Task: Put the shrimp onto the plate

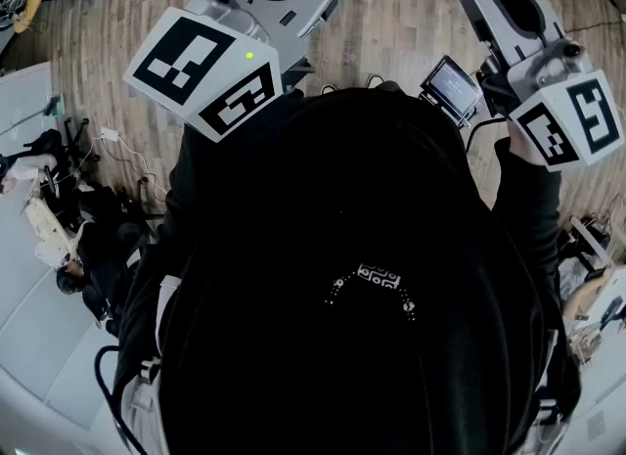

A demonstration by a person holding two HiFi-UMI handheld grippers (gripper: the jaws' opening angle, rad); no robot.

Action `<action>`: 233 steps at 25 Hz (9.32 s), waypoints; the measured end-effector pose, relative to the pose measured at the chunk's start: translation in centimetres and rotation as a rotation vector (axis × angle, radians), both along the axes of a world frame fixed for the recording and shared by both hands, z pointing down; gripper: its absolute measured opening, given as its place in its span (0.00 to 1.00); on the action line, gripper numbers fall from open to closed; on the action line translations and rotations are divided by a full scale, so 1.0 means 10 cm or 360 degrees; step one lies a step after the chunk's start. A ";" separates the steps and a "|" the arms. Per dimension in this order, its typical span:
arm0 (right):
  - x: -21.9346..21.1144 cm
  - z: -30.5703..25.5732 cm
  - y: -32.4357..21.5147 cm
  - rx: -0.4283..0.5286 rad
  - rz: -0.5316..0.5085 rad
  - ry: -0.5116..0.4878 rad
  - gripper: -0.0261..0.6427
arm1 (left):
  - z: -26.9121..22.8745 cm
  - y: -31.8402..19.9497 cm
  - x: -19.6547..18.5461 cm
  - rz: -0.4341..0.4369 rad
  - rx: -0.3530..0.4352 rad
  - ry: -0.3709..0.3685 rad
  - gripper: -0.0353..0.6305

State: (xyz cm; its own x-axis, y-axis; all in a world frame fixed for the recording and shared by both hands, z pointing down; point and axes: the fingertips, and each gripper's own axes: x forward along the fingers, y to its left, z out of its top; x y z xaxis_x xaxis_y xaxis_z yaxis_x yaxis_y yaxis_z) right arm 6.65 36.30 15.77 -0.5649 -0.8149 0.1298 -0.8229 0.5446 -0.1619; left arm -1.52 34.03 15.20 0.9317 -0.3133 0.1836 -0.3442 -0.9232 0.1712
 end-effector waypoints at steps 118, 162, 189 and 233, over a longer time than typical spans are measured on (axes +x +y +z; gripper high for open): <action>-0.42 0.31 -4.44 -0.0140 -0.0303 -0.0071 0.12 | 0.70 -4.25 -0.48 -0.0338 -0.0021 -0.0096 0.05; 0.65 0.50 -5.70 -0.0160 -0.0103 -0.0206 0.12 | 0.70 -5.58 0.63 -0.0075 -0.0051 -0.0131 0.05; 0.90 1.05 -5.96 -0.0408 -0.0088 -0.0005 0.12 | 1.14 -5.58 0.53 -0.0063 -0.0310 -0.0156 0.05; 0.72 3.25 -6.10 -0.0885 -0.0465 0.0452 0.12 | 1.87 -5.29 0.26 -0.0487 -0.0644 -0.0163 0.05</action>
State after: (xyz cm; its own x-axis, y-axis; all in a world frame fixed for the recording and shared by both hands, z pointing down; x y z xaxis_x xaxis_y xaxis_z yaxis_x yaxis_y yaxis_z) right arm 13.88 -24.75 48.28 -0.6336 -0.4041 0.6598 -0.7069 0.6490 -0.2814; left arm 1.08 -18.83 33.86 0.7796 -0.4535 0.4319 -0.6216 -0.6446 0.4451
